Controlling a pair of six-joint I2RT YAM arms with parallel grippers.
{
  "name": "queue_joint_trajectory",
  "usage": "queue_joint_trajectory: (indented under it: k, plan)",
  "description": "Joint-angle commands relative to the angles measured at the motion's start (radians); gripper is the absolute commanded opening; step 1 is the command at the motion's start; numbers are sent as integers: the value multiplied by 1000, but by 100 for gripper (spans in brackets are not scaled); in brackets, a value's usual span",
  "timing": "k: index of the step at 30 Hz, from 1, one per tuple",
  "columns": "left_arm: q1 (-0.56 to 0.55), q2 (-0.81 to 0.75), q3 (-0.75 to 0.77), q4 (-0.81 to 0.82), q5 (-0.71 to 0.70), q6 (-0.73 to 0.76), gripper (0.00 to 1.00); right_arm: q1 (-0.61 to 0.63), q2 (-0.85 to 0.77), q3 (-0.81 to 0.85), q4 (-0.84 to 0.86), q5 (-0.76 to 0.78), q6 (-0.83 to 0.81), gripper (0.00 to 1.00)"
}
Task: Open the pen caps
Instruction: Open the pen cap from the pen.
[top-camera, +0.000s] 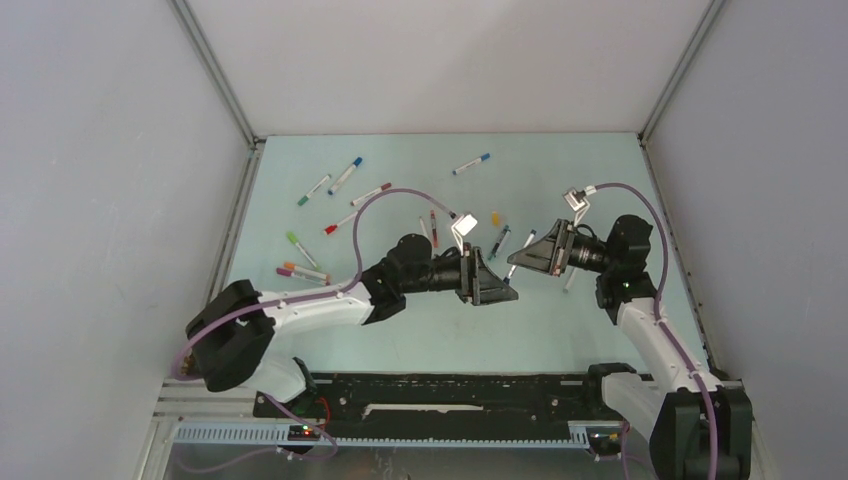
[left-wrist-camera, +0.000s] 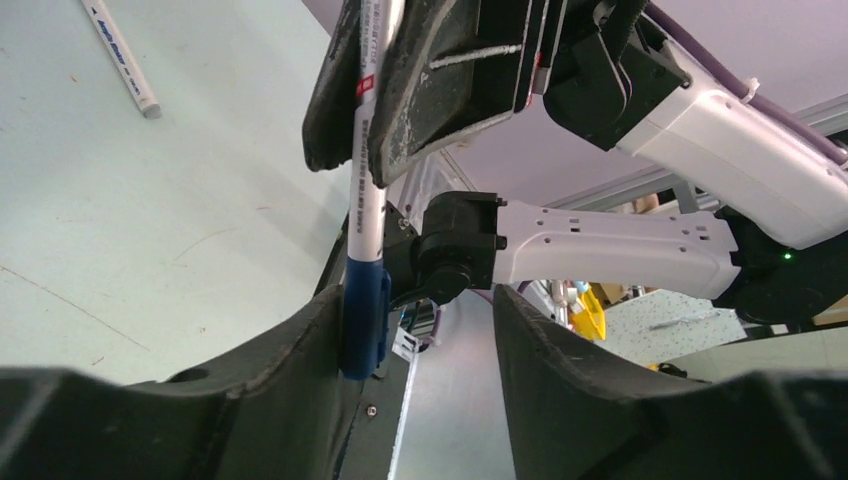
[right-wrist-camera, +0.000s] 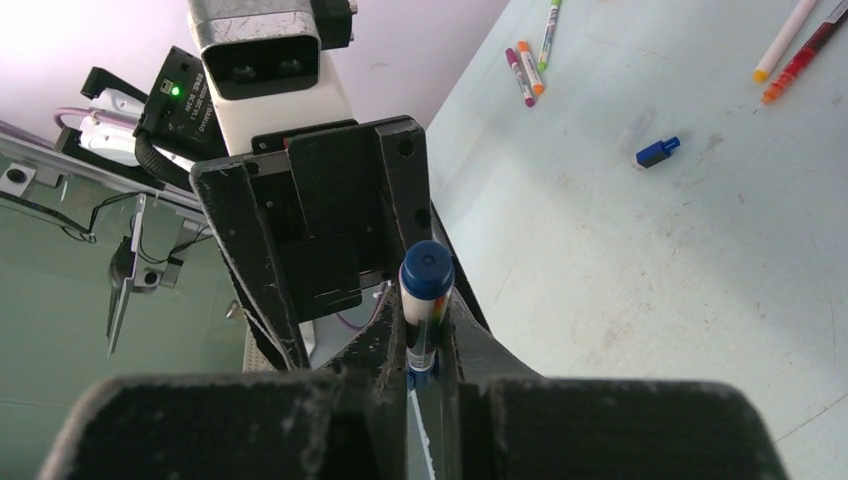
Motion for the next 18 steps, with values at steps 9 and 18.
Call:
queue_joint_trajectory:
  k: [9, 18]
  plan:
    - [-3, 62, 78, 113, 66, -65, 23, 19, 4, 39, 43, -18, -23, 0]
    - [-3, 95, 47, 124, 122, -117, 0, -102, 30, 177, 130, -77, -96, 0]
